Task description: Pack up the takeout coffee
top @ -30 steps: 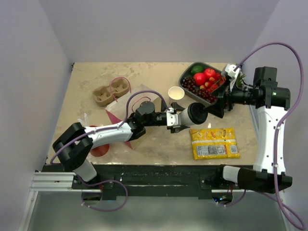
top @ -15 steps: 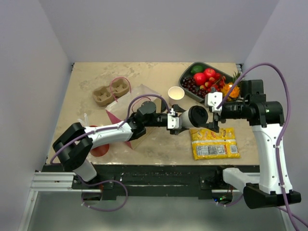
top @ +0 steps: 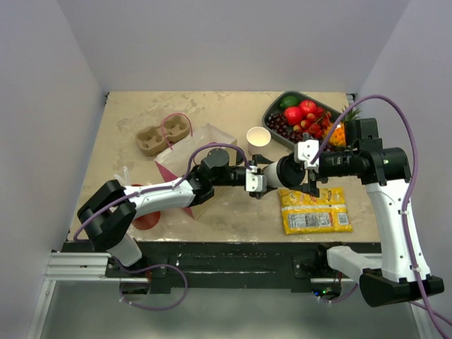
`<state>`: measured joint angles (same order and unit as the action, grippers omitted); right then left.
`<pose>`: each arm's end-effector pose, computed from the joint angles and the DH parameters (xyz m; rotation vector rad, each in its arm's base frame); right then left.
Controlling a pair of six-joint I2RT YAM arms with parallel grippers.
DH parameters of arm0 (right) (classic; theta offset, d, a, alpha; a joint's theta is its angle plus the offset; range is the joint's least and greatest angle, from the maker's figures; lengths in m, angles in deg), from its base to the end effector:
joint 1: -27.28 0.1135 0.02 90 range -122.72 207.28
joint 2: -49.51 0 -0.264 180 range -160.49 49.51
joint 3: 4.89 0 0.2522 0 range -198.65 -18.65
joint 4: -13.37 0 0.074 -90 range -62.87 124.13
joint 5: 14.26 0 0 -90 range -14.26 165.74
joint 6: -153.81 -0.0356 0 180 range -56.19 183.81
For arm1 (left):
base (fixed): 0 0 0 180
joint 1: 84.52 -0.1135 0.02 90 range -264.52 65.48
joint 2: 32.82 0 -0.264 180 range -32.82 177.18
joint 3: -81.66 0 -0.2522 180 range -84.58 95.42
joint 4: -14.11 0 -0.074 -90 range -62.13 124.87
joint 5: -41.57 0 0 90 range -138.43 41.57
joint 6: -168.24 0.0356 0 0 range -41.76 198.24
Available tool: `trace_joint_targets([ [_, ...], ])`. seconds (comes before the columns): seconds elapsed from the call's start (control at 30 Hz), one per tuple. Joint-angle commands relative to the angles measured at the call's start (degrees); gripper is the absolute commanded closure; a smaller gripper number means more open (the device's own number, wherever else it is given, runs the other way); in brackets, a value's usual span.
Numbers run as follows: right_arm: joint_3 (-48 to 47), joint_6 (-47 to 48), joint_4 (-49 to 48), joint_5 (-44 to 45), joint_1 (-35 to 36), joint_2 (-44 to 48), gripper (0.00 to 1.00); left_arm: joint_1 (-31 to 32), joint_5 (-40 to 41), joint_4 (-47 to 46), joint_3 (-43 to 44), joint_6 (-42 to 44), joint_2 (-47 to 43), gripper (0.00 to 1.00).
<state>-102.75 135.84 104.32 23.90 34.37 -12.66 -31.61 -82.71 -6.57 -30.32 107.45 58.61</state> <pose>0.1516 0.0471 0.4152 -1.6001 1.4305 0.5137 0.2019 -0.3003 0.2723 1.4077 0.8987 -0.7973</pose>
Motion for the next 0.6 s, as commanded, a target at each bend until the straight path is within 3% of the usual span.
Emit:
trace_joint_targets([
  [0.0, 0.0, 0.2, 5.5, 0.9, 0.4, 0.6, 0.02, 0.3, -1.5, -4.1, 0.5, 1.5, -1.3, 0.56],
  [0.23, -1.1, 0.0, 5.3, 1.9, 0.3, -0.1, 0.08, 0.3, -1.3, -4.1, 0.3, 2.1, -1.3, 0.56],
  [0.57, -3.0, -3.6, 5.4, 1.1, 0.4, -1.7, 0.08, 0.2, -1.3, -4.9, -0.6, 3.4, -1.3, 0.56],
])
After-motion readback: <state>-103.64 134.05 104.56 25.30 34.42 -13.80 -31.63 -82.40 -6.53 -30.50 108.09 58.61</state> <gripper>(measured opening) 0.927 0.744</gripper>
